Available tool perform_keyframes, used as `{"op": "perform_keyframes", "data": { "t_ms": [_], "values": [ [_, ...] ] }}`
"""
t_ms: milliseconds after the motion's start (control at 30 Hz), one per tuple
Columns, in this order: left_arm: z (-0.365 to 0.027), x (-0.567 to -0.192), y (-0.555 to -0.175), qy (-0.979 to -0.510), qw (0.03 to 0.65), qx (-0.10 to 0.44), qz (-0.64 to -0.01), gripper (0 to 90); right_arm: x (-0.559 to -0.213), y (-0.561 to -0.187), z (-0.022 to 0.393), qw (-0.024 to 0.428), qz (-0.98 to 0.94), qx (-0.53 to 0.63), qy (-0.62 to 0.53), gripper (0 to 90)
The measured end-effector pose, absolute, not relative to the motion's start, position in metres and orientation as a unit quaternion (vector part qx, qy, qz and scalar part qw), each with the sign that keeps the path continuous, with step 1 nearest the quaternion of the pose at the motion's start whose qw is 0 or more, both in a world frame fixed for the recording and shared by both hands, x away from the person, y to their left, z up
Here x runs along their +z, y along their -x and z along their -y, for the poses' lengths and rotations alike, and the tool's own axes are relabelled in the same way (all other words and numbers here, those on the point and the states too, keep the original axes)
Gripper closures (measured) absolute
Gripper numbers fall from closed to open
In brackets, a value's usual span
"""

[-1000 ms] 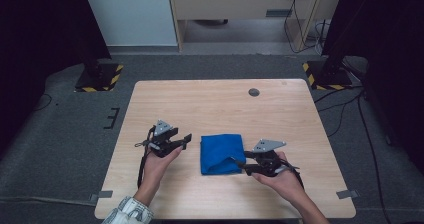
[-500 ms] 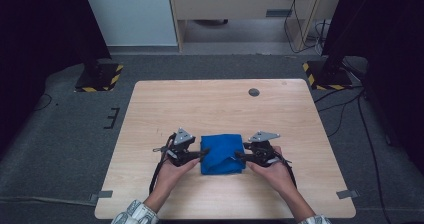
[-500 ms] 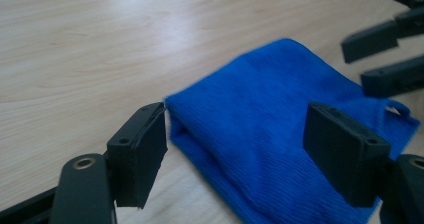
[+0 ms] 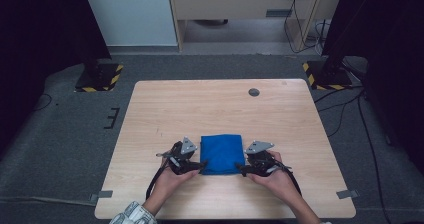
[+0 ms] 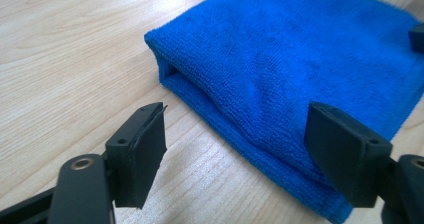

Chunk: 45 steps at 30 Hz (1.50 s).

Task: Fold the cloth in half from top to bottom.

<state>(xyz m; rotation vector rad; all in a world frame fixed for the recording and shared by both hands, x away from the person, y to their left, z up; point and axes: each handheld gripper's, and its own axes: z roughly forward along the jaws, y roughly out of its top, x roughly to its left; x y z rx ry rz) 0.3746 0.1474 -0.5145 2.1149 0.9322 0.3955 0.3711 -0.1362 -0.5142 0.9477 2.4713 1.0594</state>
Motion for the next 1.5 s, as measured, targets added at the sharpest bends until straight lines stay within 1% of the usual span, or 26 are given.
{"op": "perform_keyframes", "data": {
  "t_ms": [100, 267, 367, 433, 800, 933, 1100, 1267, 1367, 1500],
  "values": [
    [-0.150, -0.508, -0.375, -0.816, 0.412, 0.157, -0.373, 18.6, -0.511, -0.372, 0.138, 0.149, -0.849, 0.383, -0.333, 26.0],
    [-0.157, -0.501, -0.378, -0.804, 0.430, 0.161, -0.379, 11.3, -0.504, -0.375, 0.140, 0.154, -0.831, 0.408, -0.345, 14.6],
    [-0.166, -0.497, -0.381, -0.795, 0.437, 0.171, -0.384, 9.1, -0.501, -0.379, 0.143, 0.152, -0.821, 0.423, -0.352, 9.7],
    [-0.174, -0.496, -0.385, -0.788, 0.440, 0.170, -0.395, 7.0, -0.499, -0.383, 0.147, 0.152, -0.812, 0.434, -0.359, 8.3],
    [-0.211, -0.499, -0.400, -0.776, 0.421, 0.185, -0.431, 7.0, -0.501, -0.402, 0.187, 0.164, -0.784, 0.430, -0.417, 8.3],
    [-0.222, -0.501, -0.403, -0.775, 0.413, 0.187, -0.441, 7.5, -0.505, -0.405, 0.200, 0.158, -0.780, 0.425, -0.432, 8.6],
    [-0.228, -0.506, -0.405, -0.779, 0.402, 0.184, -0.445, 7.9, -0.512, -0.408, 0.213, 0.156, -0.781, 0.408, -0.447, 8.4],
    [-0.230, -0.511, -0.409, -0.796, 0.379, 0.183, -0.435, 7.8, -0.516, -0.414, 0.226, 0.152, -0.774, 0.399, -0.467, 8.7],
    [-0.232, -0.514, -0.413, -0.796, 0.375, 0.180, -0.440, 7.8, -0.518, -0.419, 0.236, 0.148, -0.773, 0.393, -0.475, 8.7],
    [-0.237, -0.517, -0.417, -0.794, 0.369, 0.182, -0.448, 7.8, -0.518, -0.427, 0.249, 0.161, -0.766, 0.384, -0.490, 9.0]
  ]
}}
